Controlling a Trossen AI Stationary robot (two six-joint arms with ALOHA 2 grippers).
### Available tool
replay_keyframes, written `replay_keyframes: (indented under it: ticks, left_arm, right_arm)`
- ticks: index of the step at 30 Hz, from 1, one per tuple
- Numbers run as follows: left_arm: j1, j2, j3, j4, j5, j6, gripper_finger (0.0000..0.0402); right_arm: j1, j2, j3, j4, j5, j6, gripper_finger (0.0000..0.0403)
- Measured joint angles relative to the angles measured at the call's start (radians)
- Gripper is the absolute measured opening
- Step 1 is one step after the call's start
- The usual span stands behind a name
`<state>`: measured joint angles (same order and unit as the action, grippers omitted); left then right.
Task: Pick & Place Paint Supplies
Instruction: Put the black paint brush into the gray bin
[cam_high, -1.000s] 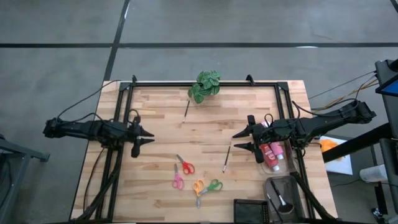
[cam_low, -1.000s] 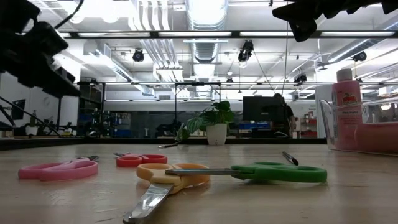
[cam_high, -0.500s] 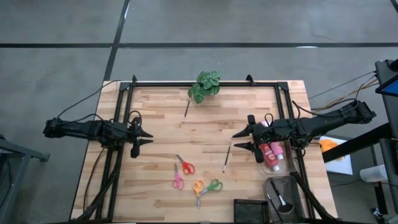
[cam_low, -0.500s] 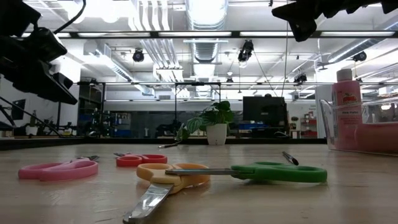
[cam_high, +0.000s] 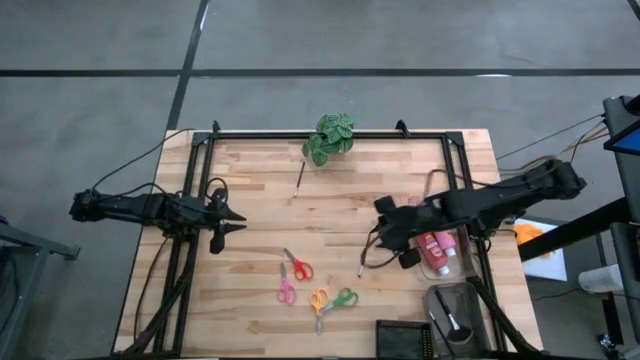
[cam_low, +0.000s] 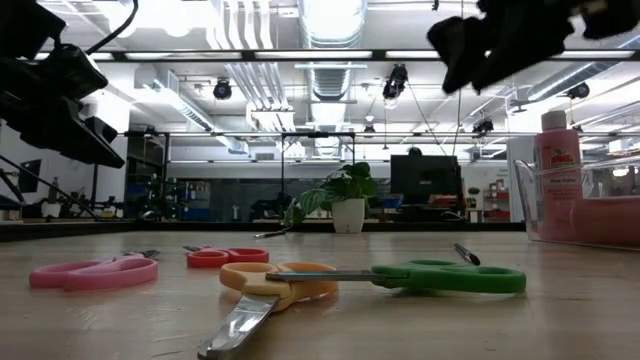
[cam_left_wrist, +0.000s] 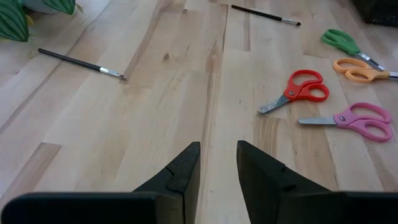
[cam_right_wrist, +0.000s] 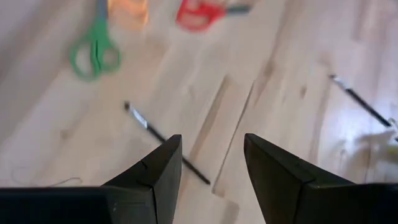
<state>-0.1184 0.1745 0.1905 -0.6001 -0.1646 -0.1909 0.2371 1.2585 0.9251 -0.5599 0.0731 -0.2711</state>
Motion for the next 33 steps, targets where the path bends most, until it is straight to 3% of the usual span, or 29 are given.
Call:
replay_keyframes:
  ticks: [3, 8, 15, 33]
  left_arm:
    - [0.000, 0.000, 0.000, 0.000, 0.000, 0.000, 0.0106]
    - [0.000, 0.000, 0.000, 0.000, 0.000, 0.000, 0.0106]
    - [0.000, 0.000, 0.000, 0.000, 0.000, -0.001, 0.0106]
    - [0.000, 0.000, 0.000, 0.000, 0.000, -0.002, 0.0106]
  right_arm:
    - [-0.009, 0.108, 0.079, -0.067, -0.017, -0.098, 0.0171]
    - [-0.042, 0.269, 0.175, -0.184, -0.137, -0.215, 0.0171]
    - [-0.051, 0.446, 0.228, -0.222, -0.098, -0.320, 0.0171]
    - [-0.050, 0.624, 0.227, -0.165, -0.070, -0.362, 0.0171]
